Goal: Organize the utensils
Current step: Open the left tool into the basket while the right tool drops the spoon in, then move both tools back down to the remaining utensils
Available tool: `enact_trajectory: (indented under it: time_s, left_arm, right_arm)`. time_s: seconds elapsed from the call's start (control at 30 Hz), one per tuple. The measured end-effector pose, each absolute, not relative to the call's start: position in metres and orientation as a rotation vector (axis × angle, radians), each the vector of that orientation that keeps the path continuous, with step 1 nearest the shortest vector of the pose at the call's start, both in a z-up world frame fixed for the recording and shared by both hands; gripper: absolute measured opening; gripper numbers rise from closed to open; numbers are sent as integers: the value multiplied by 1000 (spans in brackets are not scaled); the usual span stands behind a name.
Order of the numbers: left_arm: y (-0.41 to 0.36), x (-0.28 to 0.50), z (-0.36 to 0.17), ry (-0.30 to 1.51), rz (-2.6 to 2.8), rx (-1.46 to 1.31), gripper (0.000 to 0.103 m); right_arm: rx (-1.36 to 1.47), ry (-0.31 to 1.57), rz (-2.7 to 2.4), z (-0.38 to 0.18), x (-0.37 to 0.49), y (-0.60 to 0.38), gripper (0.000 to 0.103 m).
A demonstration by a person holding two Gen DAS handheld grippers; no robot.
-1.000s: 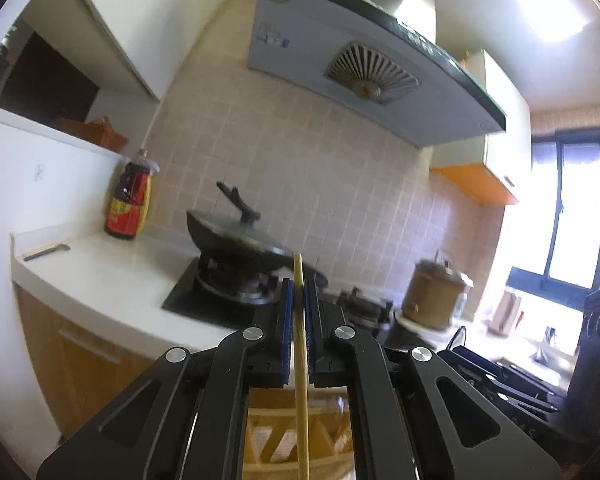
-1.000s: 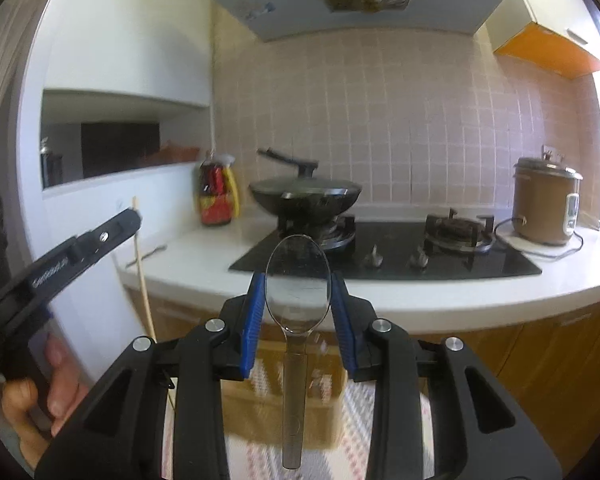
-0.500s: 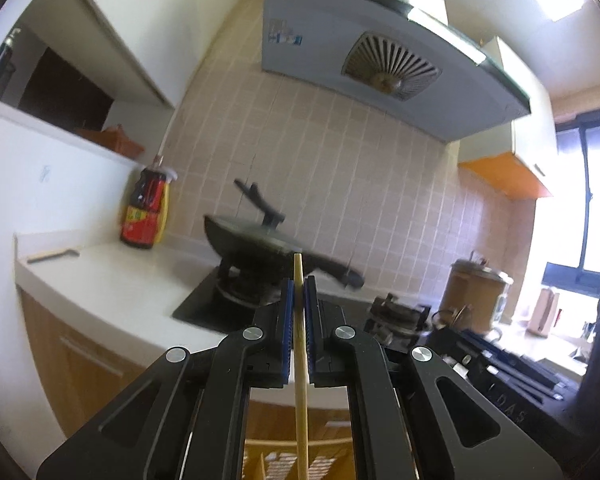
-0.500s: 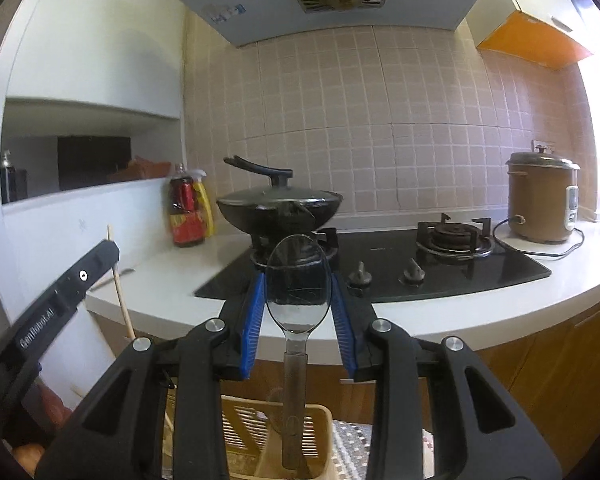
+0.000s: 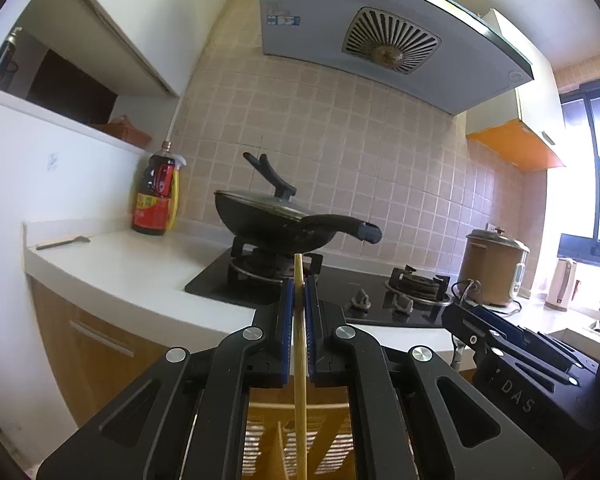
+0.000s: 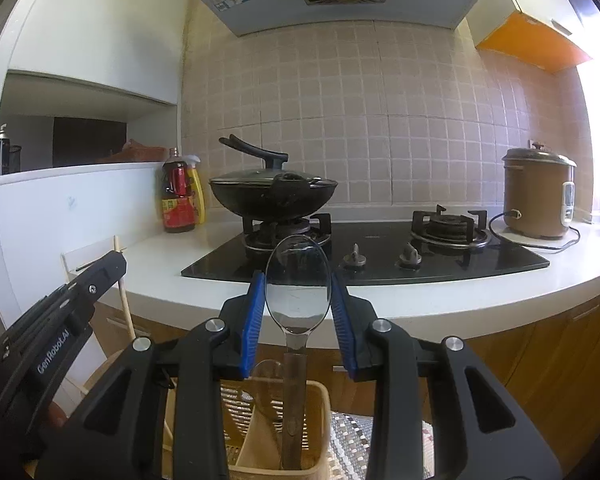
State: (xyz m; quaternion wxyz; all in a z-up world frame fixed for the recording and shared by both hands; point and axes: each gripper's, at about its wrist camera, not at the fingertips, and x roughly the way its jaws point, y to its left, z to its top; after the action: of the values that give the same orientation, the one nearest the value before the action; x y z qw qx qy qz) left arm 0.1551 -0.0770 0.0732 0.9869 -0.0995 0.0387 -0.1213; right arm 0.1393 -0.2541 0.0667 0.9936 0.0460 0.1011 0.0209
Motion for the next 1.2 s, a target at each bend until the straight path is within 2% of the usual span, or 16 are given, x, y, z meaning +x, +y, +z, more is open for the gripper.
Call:
enact_trajectory:
  time_s: [0.07,0.1,0.13,0.17,0.2,0.23,0.43,0.57,0.83,0.9,1.1,1.2]
  left_arm:
    - [-73,154,71,97,-240,-209,6]
    - [-70,152,71,108,-244,-218,11]
    - [-68,150,71,120,-249,-226,24]
    - [-65,148,72,127,-257,-236,32]
    - [-60,144,74,133,-268,-248,34]
    - [-57,141,77,136,-280,-253,38]
    - [-27,106,93,128,-310,-289,48]
    - [-5,80,99,158,-331,-318,48]
    - [31,67,64,529,-473,-390,51]
    - [33,67,49,632,-462,-365,51]
    - [32,56,2,868,-473,-244,51]
    - [22,43,-24,979,-526,-145,51]
  right_arm:
    - [84,205,33,63,136,-251,30]
    - [89,216,39,61,134,-251,36]
    - [97,229,43,60,132,-252,46]
    - [115,239,52,60,130,-254,60]
    - [129,233,41,61,125,-256,62]
    - [133,231,36,64,121,-258,62]
    - [128,235,43,85,91,-259,62]
    - [97,253,48,95,59,-254,62]
    - [7,446,44,78,9,-246,62]
    - [-5,514,51,69,3,-243,57]
    - [-37,840,86,21,3,-229,48]
    - [-10,978,165,-5,6,-222,48]
